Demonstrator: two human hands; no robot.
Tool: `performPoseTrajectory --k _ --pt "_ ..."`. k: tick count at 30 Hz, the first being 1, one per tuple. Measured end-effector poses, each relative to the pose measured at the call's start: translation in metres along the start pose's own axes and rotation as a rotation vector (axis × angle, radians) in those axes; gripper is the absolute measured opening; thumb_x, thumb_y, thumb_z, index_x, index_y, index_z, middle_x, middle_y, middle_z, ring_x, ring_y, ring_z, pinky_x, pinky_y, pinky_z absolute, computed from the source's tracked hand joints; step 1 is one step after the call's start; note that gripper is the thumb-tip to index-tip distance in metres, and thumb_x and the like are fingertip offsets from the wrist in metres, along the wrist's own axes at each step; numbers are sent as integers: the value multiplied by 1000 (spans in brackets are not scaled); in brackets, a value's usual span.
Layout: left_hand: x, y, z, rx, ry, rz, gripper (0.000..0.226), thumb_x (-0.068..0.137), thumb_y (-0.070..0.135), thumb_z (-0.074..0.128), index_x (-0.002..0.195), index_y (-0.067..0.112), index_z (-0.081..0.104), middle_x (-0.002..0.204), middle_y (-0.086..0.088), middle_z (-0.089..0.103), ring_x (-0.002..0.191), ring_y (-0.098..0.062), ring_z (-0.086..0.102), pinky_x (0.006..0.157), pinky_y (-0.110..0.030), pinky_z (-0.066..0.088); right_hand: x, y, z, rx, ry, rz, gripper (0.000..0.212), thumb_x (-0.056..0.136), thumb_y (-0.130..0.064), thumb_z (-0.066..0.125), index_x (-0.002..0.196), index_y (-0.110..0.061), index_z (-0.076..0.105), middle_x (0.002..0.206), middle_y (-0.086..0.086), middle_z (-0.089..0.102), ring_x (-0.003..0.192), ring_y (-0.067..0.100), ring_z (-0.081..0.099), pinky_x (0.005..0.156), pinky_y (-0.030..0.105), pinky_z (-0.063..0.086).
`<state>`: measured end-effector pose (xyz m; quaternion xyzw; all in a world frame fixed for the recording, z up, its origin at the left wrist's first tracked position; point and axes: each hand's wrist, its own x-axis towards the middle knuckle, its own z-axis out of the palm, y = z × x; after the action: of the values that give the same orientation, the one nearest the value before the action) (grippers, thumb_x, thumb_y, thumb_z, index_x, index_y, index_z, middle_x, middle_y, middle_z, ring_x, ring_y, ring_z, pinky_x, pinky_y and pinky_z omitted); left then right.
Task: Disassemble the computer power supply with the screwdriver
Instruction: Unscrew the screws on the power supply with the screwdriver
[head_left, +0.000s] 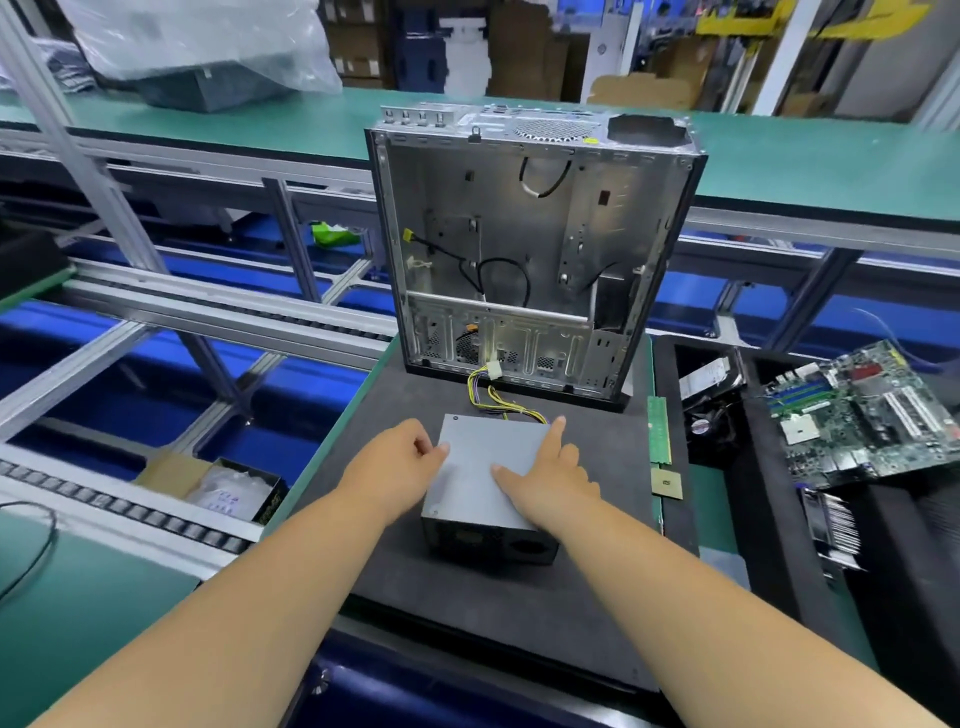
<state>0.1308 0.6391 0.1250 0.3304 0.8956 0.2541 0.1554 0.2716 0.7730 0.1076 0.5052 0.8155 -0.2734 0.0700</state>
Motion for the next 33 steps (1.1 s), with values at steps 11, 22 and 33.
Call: performPoseTrajectory --k 11,22,33 --pt "77 -10 2 -170 -95 281 17 91 33 64 106 31 57 107 7 55 88 -1 55 87 -30 49 4 -21 2 -67 95 179 114 76 -70 53 157 -21 -11 156 6 12 141 33 20 110 45 25" --pt "128 7 15 -174 -378 541 37 99 23 50 136 29 53 131 4 50 116 -17 46 98 -31 39 -3 -62 18 33 104 387 131 66 -84 49 156 -14 -16 165 4 -13 151 30 -2 119 56 -3" --pt "146 8 22 384 -578 556 44 97 60 23 99 37 61 113 8 60 121 -24 32 97 -43 21 -4 -53 18 -70 174 196 139 61 -96 42 156 -13 -16 165 5 -15 151 26 -6 117 52 6"
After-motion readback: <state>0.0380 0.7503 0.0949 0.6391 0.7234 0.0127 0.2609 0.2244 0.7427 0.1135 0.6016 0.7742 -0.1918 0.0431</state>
